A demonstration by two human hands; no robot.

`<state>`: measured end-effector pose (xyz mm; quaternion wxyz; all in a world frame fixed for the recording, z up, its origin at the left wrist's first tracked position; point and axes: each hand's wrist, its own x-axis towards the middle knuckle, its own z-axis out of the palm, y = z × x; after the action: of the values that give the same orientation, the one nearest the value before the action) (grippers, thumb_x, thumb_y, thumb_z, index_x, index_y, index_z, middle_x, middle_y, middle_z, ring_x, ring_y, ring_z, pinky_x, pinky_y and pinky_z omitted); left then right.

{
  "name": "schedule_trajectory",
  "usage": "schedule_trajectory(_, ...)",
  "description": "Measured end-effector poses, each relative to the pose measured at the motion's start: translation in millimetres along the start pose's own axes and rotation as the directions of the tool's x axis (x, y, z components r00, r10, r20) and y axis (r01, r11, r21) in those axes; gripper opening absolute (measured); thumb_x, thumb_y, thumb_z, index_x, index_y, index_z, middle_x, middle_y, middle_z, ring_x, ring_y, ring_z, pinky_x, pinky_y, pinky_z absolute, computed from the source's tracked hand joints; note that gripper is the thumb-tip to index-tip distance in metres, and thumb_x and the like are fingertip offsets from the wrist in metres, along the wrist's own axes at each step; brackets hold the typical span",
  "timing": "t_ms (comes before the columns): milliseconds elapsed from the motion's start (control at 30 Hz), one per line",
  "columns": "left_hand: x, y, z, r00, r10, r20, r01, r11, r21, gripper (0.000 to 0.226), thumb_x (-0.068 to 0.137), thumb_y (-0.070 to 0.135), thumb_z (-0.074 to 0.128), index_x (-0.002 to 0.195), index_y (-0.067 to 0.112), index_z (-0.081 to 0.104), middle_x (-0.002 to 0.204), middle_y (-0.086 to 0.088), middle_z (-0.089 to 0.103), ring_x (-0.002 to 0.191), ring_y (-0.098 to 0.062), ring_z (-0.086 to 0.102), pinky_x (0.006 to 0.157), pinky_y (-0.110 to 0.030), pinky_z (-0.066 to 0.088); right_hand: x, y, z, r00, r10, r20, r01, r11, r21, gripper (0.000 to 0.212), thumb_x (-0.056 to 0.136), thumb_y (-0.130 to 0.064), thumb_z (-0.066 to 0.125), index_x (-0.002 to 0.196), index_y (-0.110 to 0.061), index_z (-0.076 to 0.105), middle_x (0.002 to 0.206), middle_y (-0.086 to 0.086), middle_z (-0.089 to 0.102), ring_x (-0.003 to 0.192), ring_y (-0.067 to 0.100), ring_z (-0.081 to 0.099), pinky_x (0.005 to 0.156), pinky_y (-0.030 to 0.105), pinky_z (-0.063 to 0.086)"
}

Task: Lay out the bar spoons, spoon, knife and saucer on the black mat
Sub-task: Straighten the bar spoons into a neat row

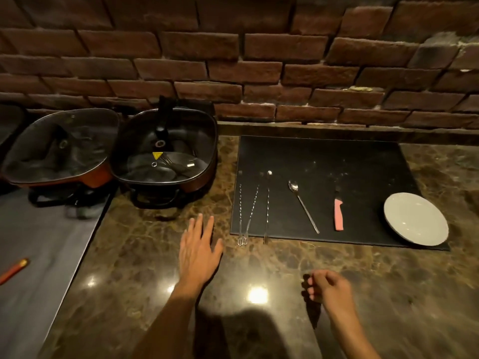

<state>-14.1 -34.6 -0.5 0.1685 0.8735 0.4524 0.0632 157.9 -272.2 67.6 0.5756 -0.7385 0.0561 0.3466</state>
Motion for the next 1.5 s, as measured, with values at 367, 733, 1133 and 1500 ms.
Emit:
schedule_trajectory(367, 71.2, -27.3, 25.6, 0.989, 0.108, 0.100, -0.119, 0.987, 0.106, 0.069, 0.099, 0.060, 0.020, 0.161, 0.031, 0.015, 0.169, -0.004, 0.012, 0.157, -0.029, 0.009, 0.126, -0.053, 0.010, 47.4, -26.5, 120.0, 0.984, -0.149, 0.099, 0.172, 0.943, -0.286, 0.029, 0.093, -0.002, 0.054, 0.068, -0.014, 0.061, 0.053, -0.002, 0.063, 0.048, 0.011, 0.055, 0.048, 0.026, 0.047)
schedule_trajectory(733, 75.2, -31.7, 41.3, 0.991, 0.133, 0.012, -0.133, 0.978, 0.159, 0.066, 0.097, 0.057, 0.036, 0.158, 0.033, 0.028, 0.165, -0.007, 0.030, 0.153, -0.033, 0.026, 0.120, -0.058, 0.022, 108.8, -63.8, 220.3, 0.944, -0.303, 0.131, 0.304, 0.645, -0.701, 0.004, 0.087, -0.016, 0.063, 0.083, -0.016, 0.063, 0.088, 0.009, 0.069, 0.086, 0.032, 0.066, 0.068, 0.032, 0.048)
schedule_trajectory(1133, 86.5, -30.1, 39.6, 0.988, 0.145, 0.043, -0.150, 0.976, 0.156, 0.068, 0.095, 0.058, 0.032, 0.159, 0.034, 0.027, 0.167, -0.008, 0.027, 0.153, -0.032, 0.025, 0.122, -0.058, 0.019, 118.3, -67.1, 236.3, 0.917, -0.340, 0.208, 0.328, 0.349, -0.878, 0.005, 0.088, -0.003, 0.057, 0.084, -0.006, 0.055, 0.097, 0.022, 0.062, 0.093, 0.046, 0.060, 0.062, 0.036, 0.040)
schedule_trajectory(1500, 86.0, -28.3, 35.2, 0.989, 0.144, 0.040, -0.149, 0.975, 0.163, 0.068, 0.095, 0.057, 0.032, 0.159, 0.032, 0.029, 0.167, -0.008, 0.027, 0.153, -0.032, 0.026, 0.122, -0.058, 0.019, 123.0, -66.4, 236.7, 0.949, -0.278, 0.152, 0.287, 0.553, -0.783, 0.010, 0.084, -0.010, 0.057, 0.084, -0.003, 0.063, 0.096, 0.018, 0.063, 0.083, 0.038, 0.064, 0.065, 0.039, 0.054)
